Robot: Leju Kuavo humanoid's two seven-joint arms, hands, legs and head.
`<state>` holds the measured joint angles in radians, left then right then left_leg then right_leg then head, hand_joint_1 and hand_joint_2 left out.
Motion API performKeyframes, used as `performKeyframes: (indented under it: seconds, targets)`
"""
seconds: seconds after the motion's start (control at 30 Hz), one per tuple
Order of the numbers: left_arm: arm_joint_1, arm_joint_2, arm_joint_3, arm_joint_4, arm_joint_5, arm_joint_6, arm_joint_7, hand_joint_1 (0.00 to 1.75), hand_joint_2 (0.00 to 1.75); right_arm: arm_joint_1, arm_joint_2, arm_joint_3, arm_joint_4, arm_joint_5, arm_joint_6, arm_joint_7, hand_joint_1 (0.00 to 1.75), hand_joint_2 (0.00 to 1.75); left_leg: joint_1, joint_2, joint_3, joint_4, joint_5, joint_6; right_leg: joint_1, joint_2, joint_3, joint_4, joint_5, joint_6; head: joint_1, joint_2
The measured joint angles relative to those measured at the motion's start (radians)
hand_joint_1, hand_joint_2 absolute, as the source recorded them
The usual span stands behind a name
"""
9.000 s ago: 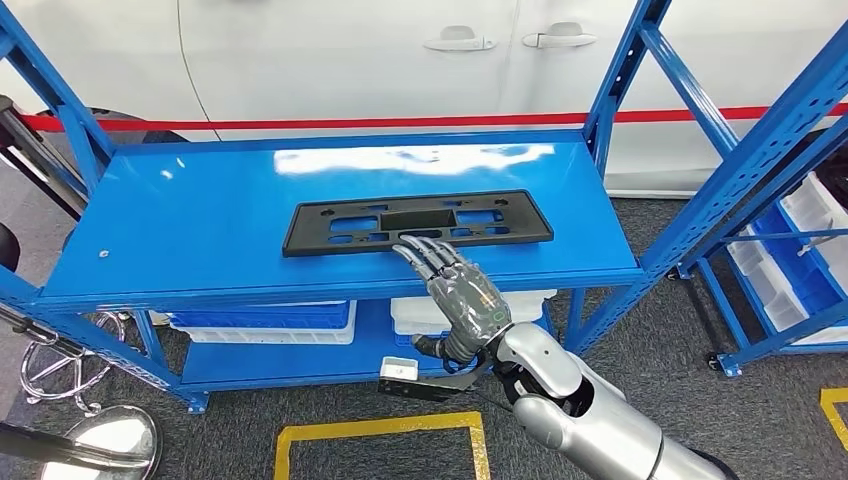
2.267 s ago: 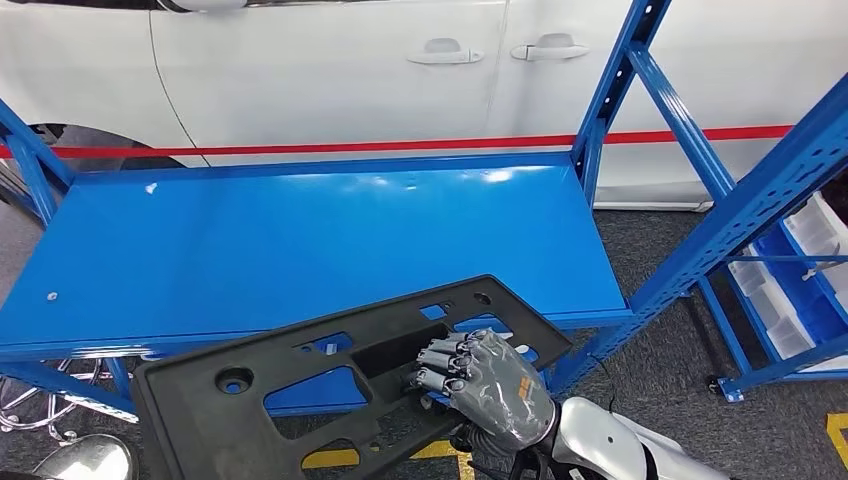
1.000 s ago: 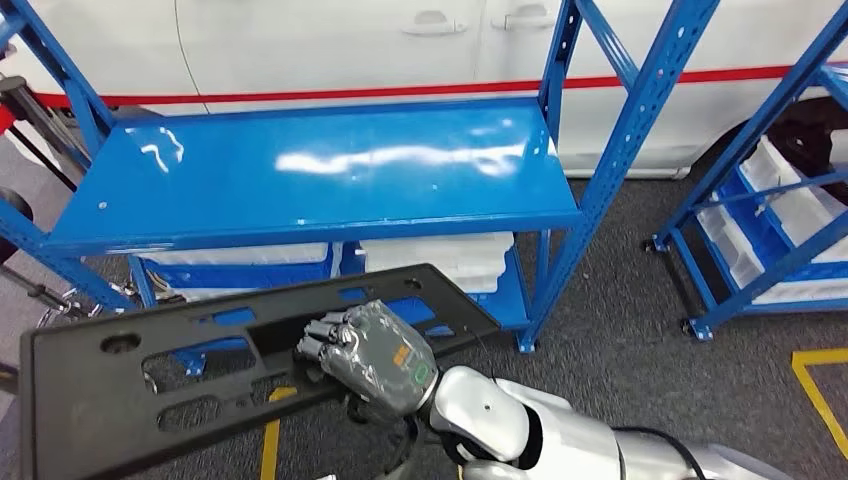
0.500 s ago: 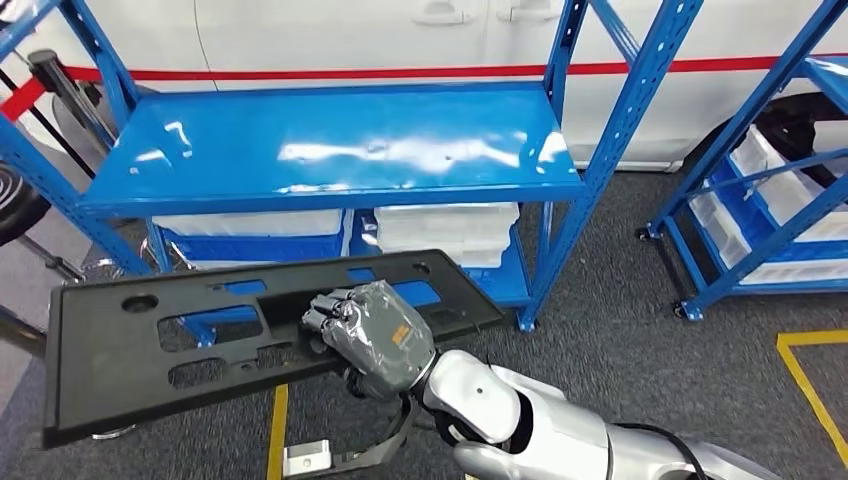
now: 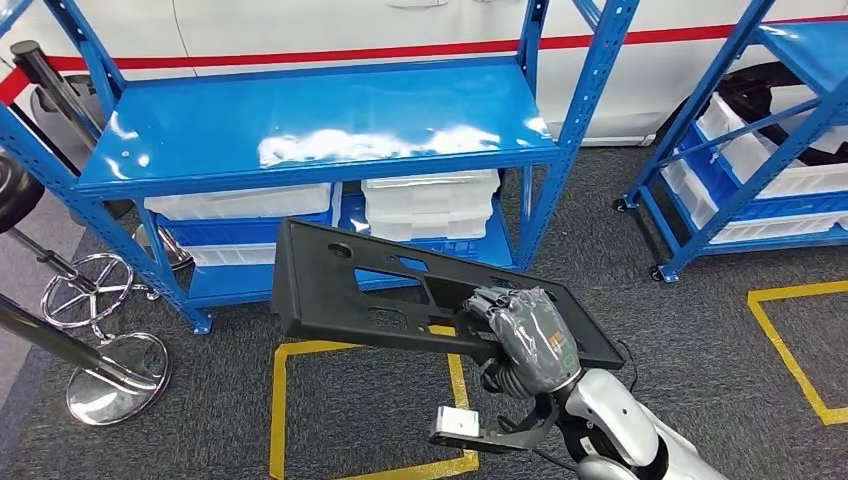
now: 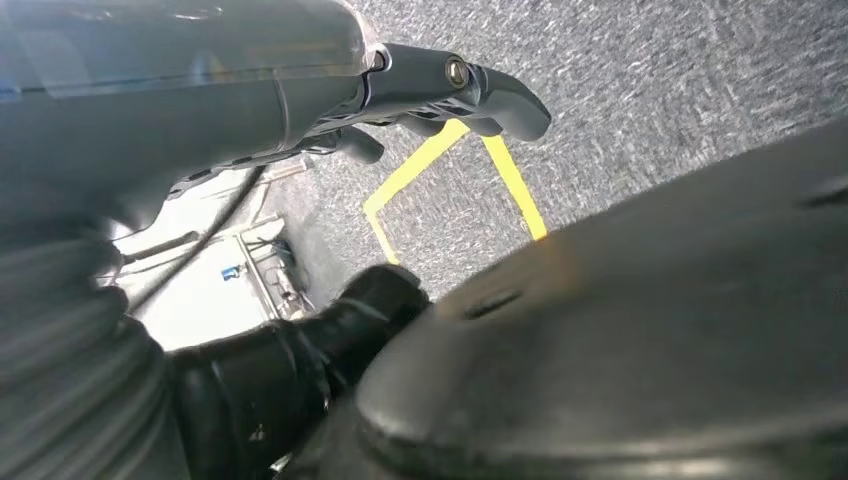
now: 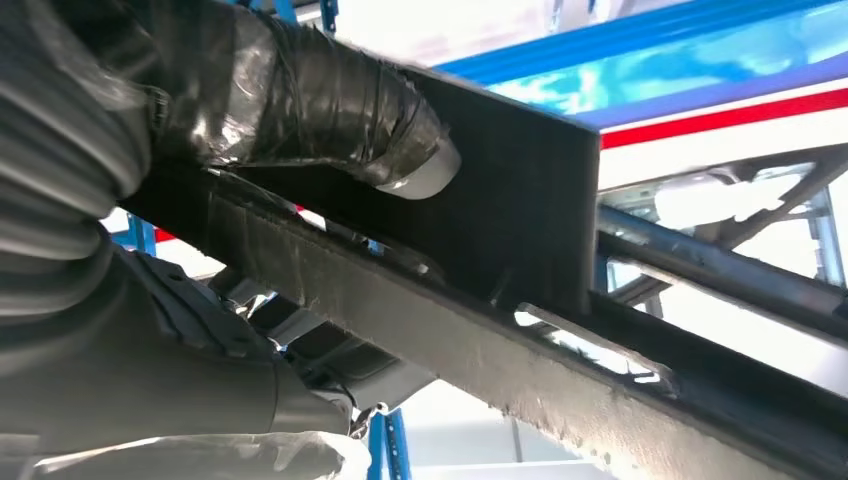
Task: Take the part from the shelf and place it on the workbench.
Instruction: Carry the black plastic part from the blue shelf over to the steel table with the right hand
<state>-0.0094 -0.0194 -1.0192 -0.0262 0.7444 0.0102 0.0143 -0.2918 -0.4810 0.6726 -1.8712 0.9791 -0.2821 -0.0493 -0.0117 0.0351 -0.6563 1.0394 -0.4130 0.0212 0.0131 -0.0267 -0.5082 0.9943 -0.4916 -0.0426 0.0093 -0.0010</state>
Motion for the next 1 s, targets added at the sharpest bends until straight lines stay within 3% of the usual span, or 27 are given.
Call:
performKeyframes:
  seconds: [0.1, 0.13, 0.17, 0.2, 0.27, 0.33, 0.4, 0.47, 0.5, 0.53, 0.6, 0.63, 0.67, 0.7, 0.73, 0.77, 0.83, 0.87, 0.93, 0.97, 1.0]
  targets:
    - [-0.004, -0.001, 0.000, 0.005, 0.010, -0.008, 0.000, 0.00, 1.75, 0.009, -0.003, -0.015, -0.008, -0.011, 0.012, -0.003, 1.75, 1.75, 0.006, -0.026, -0.033, 0.155, -0.148, -0.016, -0.006, 0.014, -0.046, 0.002, 0.037, -0.011, -0.001, 0.000]
    - [-0.006, -0.001, 0.000, 0.006, 0.012, -0.009, -0.001, 0.00, 1.75, 0.012, -0.005, -0.019, -0.009, -0.014, 0.014, -0.003, 1.75, 1.75, 0.009, -0.027, -0.038, 0.212, -0.175, -0.019, -0.006, 0.021, -0.064, 0.004, 0.051, -0.010, -0.001, 0.000]
    - [-0.008, -0.001, 0.000, 0.007, 0.015, -0.011, -0.001, 0.00, 1.75, 0.014, -0.006, -0.022, -0.009, -0.015, 0.015, -0.003, 1.75, 1.75, 0.011, -0.028, -0.031, 0.246, -0.175, -0.022, -0.008, 0.028, -0.083, 0.008, 0.063, -0.007, 0.000, 0.000]
    - [-0.009, -0.001, 0.000, 0.008, 0.017, -0.011, -0.001, 0.00, 1.75, 0.017, -0.007, -0.025, -0.010, -0.016, 0.015, -0.003, 1.75, 1.75, 0.013, -0.029, -0.011, 0.250, -0.153, -0.023, -0.009, 0.035, -0.102, 0.013, 0.076, -0.004, -0.001, 0.000]
    - [-0.010, -0.001, 0.000, 0.010, 0.021, -0.012, 0.000, 0.00, 1.75, 0.019, -0.011, -0.030, -0.015, -0.017, 0.015, -0.003, 1.75, 1.75, 0.018, -0.048, 0.076, 0.155, -0.104, -0.023, -0.014, 0.053, -0.140, 0.025, 0.098, 0.006, -0.001, 0.000]
    - [-0.008, -0.001, 0.000, 0.012, 0.023, -0.013, 0.000, 0.00, 1.75, 0.021, -0.015, -0.035, -0.023, -0.018, 0.014, -0.003, 1.75, 1.75, 0.020, -0.087, 0.173, 0.012, -0.114, -0.019, -0.016, 0.068, -0.168, 0.036, 0.119, 0.017, -0.001, 0.000]
    - [-0.007, -0.001, 0.000, 0.014, 0.024, -0.013, 0.000, 0.00, 1.75, 0.024, -0.019, -0.041, -0.028, -0.018, 0.014, -0.003, 1.75, 1.75, 0.017, -0.101, 0.206, -0.050, -0.132, -0.015, -0.016, 0.082, -0.178, 0.033, 0.142, 0.028, 0.000, 0.000]
    - [-0.008, -0.002, 0.000, 0.015, 0.025, -0.013, 0.000, 0.00, 1.75, 0.028, -0.024, -0.045, -0.032, -0.017, 0.015, -0.002, 1.75, 1.75, 0.019, -0.082, 0.193, -0.055, -0.115, -0.005, -0.016, 0.086, -0.186, 0.028, 0.150, 0.040, 0.000, 0.000]
    - [-0.008, -0.003, 0.000, 0.015, 0.026, -0.013, 0.000, 0.00, 1.75, 0.030, -0.027, -0.047, -0.033, -0.016, 0.015, 0.001, 1.75, 1.75, 0.021, -0.069, 0.184, -0.057, -0.105, 0.004, -0.017, 0.077, -0.195, 0.042, 0.129, 0.045, 0.000, 0.000]
    - [-0.008, -0.003, 0.000, 0.016, 0.027, -0.013, 0.000, 0.00, 1.75, 0.031, -0.030, -0.048, -0.034, -0.014, 0.015, 0.004, 1.75, 1.75, 0.022, -0.056, 0.173, -0.059, -0.093, 0.012, -0.018, 0.062, -0.208, 0.076, 0.088, 0.050, 0.001, 0.000]
    - [-0.006, -0.003, 0.000, 0.016, 0.027, -0.013, 0.001, 0.00, 1.75, 0.033, -0.032, -0.049, -0.034, -0.008, 0.016, 0.010, 1.75, 1.75, 0.020, -0.032, 0.148, -0.056, -0.075, 0.023, -0.025, 0.037, -0.238, 0.195, -0.015, 0.059, 0.001, 0.000]
    - [-0.006, -0.003, 0.000, 0.016, 0.027, -0.013, 0.001, 0.00, 1.75, 0.034, -0.032, -0.049, -0.034, -0.006, 0.017, 0.012, 1.75, 1.75, 0.019, -0.021, 0.133, -0.052, -0.067, 0.023, -0.027, 0.034, -0.249, 0.259, -0.045, 0.064, 0.001, 0.000]
    - [-0.006, -0.003, 0.000, 0.016, 0.027, -0.013, 0.001, 0.00, 1.75, 0.036, -0.032, -0.049, -0.033, -0.003, 0.017, 0.012, 1.75, 1.75, 0.019, -0.009, 0.117, -0.047, -0.059, 0.023, -0.030, 0.032, -0.250, 0.305, -0.049, 0.068, 0.001, 0.000]
    - [-0.007, -0.003, 0.000, 0.016, 0.028, -0.013, 0.001, 0.00, 1.75, 0.037, -0.032, -0.049, -0.033, 0.000, 0.018, 0.013, 1.75, 1.75, 0.018, 0.003, 0.101, -0.040, -0.053, 0.022, -0.032, 0.031, -0.235, 0.320, -0.031, 0.070, 0.001, 0.000]
    - [-0.007, -0.003, 0.000, 0.016, 0.028, -0.013, 0.001, 0.00, 1.75, 0.037, -0.032, -0.049, -0.033, 0.004, 0.018, 0.013, 1.75, 1.75, 0.018, 0.014, 0.086, -0.034, -0.047, 0.020, -0.033, 0.027, -0.203, 0.301, -0.004, 0.071, 0.001, 0.000]
    - [-0.007, -0.003, 0.000, 0.016, 0.029, -0.013, 0.001, 0.00, 1.75, 0.035, -0.030, -0.049, -0.033, 0.010, 0.019, 0.015, 1.75, 1.75, 0.017, 0.023, 0.074, -0.027, -0.043, 0.018, -0.033, 0.019, -0.154, 0.249, 0.018, 0.068, 0.001, 0.000]
    - [-0.007, -0.003, 0.000, 0.016, 0.037, -0.015, -0.003, 0.00, 1.75, 0.020, -0.014, -0.046, -0.029, 0.030, 0.029, 0.026, 1.75, 1.75, 0.016, 0.038, 0.060, -0.020, -0.036, 0.010, -0.025, -0.009, -0.052, 0.110, 0.006, 0.055, 0.001, 0.000]
    - [-0.007, -0.002, 0.000, 0.016, 0.041, -0.017, -0.007, 0.00, 1.75, 0.005, 0.003, -0.041, -0.023, 0.044, 0.036, 0.037, 1.75, 1.75, 0.016, 0.047, 0.058, -0.020, -0.032, 0.004, -0.018, -0.019, -0.020, 0.059, -0.010, 0.047, 0.001, 0.000]
    - [-0.006, -0.001, 0.000, 0.017, 0.047, -0.020, -0.015, 0.00, 1.75, -0.035, 0.049, -0.024, 0.003, 0.074, 0.049, 0.065, 1.75, 1.75, 0.017, 0.067, 0.059, -0.025, -0.020, -0.011, -0.009, -0.015, -0.009, 0.018, -0.019, 0.029, 0.001, 0.000]
    - [-0.007, 0.000, 0.000, 0.018, 0.048, -0.021, -0.016, 0.00, 1.75, -0.055, 0.076, -0.012, 0.022, 0.088, 0.053, 0.078, 1.75, 1.75, 0.019, 0.066, 0.057, -0.025, -0.020, -0.018, -0.010, -0.008, -0.013, 0.013, -0.009, 0.021, 0.001, 0.000]
    - [-0.007, 0.001, 0.000, 0.019, 0.048, -0.021, -0.017, 0.00, 1.75, -0.075, 0.104, 0.001, 0.044, 0.100, 0.056, 0.090, 1.75, 1.75, 0.021, 0.050, 0.052, -0.016, -0.030, -0.024, -0.013, 0.001, -0.017, 0.007, 0.001, 0.012, 0.001, 0.000]
